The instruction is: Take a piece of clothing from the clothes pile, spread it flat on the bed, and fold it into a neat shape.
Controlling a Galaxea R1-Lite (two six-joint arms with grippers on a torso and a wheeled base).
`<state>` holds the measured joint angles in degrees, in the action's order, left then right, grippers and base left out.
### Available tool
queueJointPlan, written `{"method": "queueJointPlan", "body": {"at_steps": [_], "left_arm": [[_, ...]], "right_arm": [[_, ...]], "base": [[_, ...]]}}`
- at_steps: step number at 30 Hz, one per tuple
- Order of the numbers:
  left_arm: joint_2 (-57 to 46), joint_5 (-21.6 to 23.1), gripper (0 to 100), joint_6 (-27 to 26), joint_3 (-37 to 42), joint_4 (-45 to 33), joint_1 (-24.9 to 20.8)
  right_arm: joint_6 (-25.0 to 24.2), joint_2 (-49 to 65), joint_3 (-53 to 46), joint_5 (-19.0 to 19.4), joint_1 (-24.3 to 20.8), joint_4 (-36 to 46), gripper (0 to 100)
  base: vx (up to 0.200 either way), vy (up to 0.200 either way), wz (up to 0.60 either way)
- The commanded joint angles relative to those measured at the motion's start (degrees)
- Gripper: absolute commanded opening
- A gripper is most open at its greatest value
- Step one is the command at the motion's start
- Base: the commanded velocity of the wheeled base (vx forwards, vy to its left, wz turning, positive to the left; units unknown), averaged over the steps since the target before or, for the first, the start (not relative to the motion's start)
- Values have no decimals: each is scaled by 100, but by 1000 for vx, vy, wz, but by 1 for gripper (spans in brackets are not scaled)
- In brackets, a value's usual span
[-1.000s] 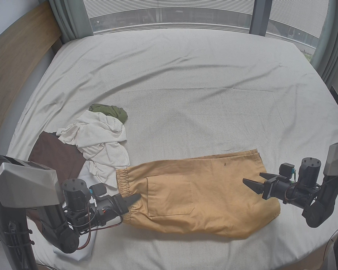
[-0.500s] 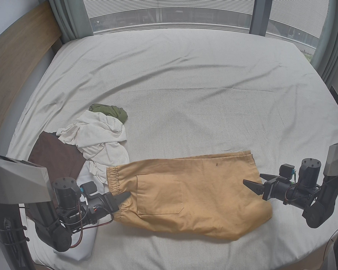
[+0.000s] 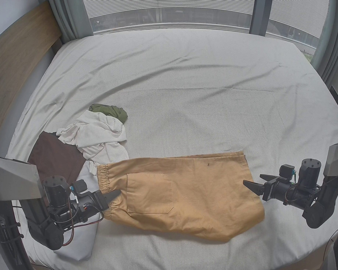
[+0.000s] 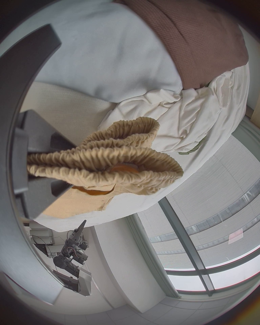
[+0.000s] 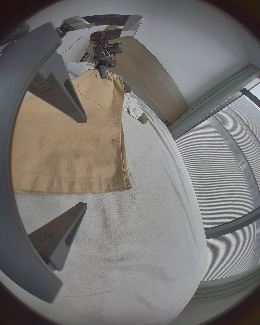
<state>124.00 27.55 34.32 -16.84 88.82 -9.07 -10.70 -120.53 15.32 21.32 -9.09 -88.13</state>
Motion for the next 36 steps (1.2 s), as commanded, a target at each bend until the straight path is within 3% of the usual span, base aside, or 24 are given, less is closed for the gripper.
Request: {"method": "queueJointPlan", "body": {"at_steps": [1, 7, 15, 22, 36], "left_arm": [[-69, 137, 0, 5, 5, 4, 248], [-236, 312, 0, 22, 31, 12, 292], [-544, 189, 0, 102, 119, 12, -534], [-728, 101, 0, 919, -74, 12, -1281], [-500, 75, 0, 954, -733, 4, -2099]], "right_arm": [[-2, 3, 6, 4, -13, -3, 100], [-2, 21, 15, 4, -40, -3, 100], [-2, 91, 6, 4, -84, -3, 100], [-2, 82, 6, 12, -154, -12, 100], [-72, 680, 85, 21, -242, -3, 100]], "base": [[0, 0, 0], [0, 0, 0], [0, 0, 0], [0, 0, 0], [0, 0, 0]]}}
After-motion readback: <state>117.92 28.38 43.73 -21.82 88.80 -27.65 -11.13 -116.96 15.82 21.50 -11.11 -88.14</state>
